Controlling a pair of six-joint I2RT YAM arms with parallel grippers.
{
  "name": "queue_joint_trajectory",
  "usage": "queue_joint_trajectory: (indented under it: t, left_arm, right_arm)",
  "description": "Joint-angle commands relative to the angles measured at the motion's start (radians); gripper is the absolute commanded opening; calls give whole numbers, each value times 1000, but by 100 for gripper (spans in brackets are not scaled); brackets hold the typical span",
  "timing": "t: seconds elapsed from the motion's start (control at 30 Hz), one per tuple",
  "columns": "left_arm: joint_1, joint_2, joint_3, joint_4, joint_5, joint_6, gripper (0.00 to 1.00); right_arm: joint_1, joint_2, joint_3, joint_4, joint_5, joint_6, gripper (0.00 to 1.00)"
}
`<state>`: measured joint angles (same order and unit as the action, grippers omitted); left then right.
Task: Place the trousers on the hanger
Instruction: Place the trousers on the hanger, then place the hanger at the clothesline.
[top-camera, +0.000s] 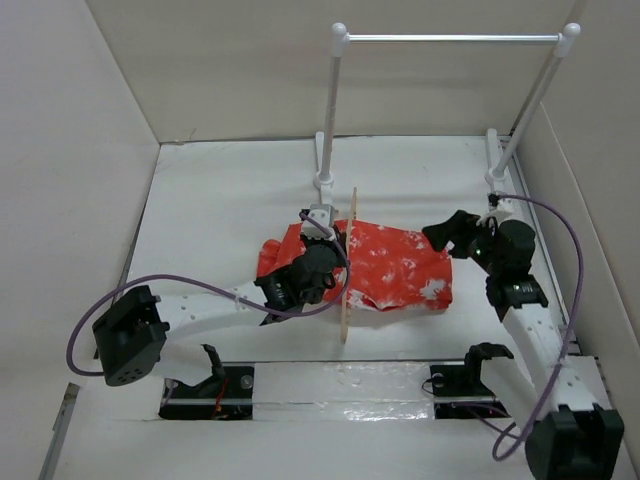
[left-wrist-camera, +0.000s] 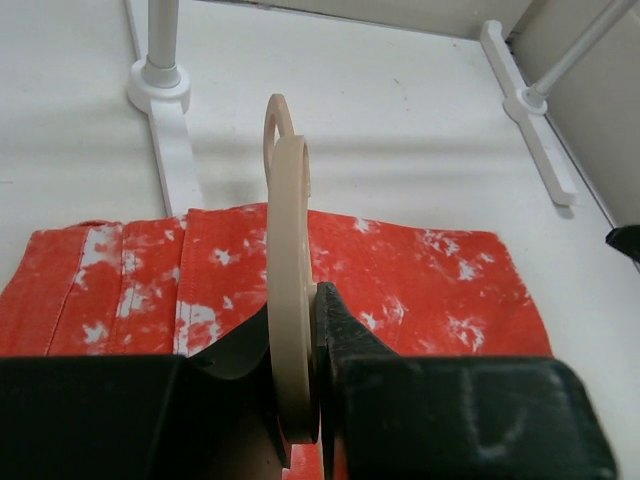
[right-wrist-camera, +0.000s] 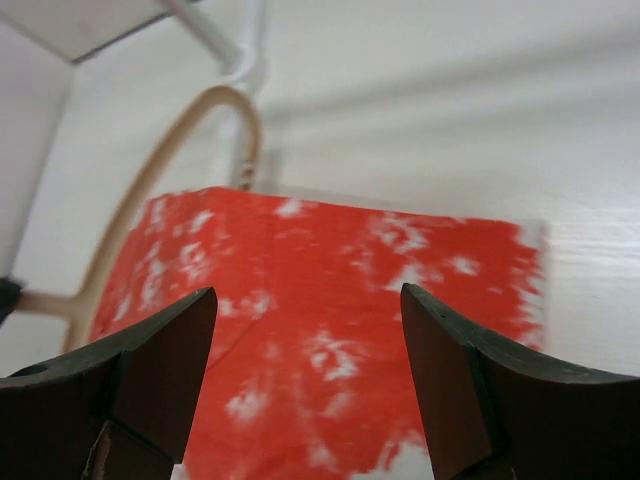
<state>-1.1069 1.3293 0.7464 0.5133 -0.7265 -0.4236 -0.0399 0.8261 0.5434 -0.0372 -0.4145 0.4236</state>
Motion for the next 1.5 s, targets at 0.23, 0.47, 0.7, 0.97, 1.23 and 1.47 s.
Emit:
queue_joint_trajectory:
  t: [0.23, 0.47, 0.7, 0.97, 1.23, 1.47]
  left_arm:
    - [-24, -96, 174, -73, 44, -21, 0]
    - [-24, -119, 229, -114, 68, -18, 0]
    - [-24, -134, 274, -147, 84, -4, 0]
    - [-24, -124, 323, -165, 117, -9, 0]
    - [-24, -113, 436, -173, 151, 32, 29]
    - [-15, -189, 476, -157, 176, 85, 75]
  right_arm:
    - [829, -73, -53, 246, 501, 360, 80]
    - [1035, 148, 29, 318, 686, 446, 75]
    - [1087, 212, 22, 442, 692, 474, 55]
    - [1108, 182, 12, 515, 714, 501, 23]
    - [1072, 133, -2, 657, 625, 609, 2]
    - [985, 62, -5, 764, 570, 701, 0]
